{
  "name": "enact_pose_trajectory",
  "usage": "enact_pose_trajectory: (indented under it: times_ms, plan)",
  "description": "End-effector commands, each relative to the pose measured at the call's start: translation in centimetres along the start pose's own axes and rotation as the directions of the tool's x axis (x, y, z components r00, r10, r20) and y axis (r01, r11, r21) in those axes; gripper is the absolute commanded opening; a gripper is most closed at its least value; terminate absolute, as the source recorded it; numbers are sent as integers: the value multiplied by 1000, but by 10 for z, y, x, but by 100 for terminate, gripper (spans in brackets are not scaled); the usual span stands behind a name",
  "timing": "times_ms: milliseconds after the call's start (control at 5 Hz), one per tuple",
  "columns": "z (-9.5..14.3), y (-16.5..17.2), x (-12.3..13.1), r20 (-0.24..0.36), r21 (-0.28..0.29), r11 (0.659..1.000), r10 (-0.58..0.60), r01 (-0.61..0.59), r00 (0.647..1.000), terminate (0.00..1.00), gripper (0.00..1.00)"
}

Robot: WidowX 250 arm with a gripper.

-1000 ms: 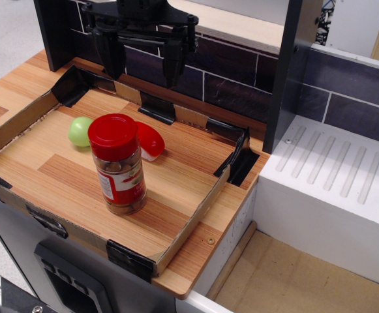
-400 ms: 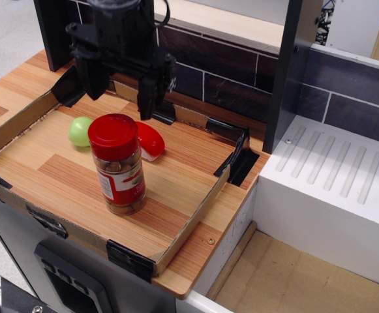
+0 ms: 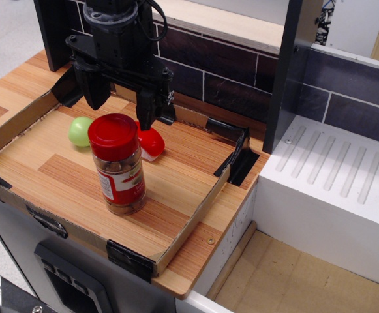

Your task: Topple basil bottle

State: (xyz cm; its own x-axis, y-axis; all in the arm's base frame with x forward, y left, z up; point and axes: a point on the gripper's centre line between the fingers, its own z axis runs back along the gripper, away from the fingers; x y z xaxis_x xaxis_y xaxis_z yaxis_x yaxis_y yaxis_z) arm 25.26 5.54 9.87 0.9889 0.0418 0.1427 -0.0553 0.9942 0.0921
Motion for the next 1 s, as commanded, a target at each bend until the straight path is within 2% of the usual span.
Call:
enact_pose_trajectory:
  times_ms: [0, 400, 800]
  plan:
    - [8, 7, -4, 12, -16, 1000, -20, 20, 1000, 0, 100]
    - [5, 10, -6, -28, -18, 1000, -23, 23, 999, 0, 100]
    - [2, 11, -8, -30, -38, 999, -15, 14, 999, 0, 100]
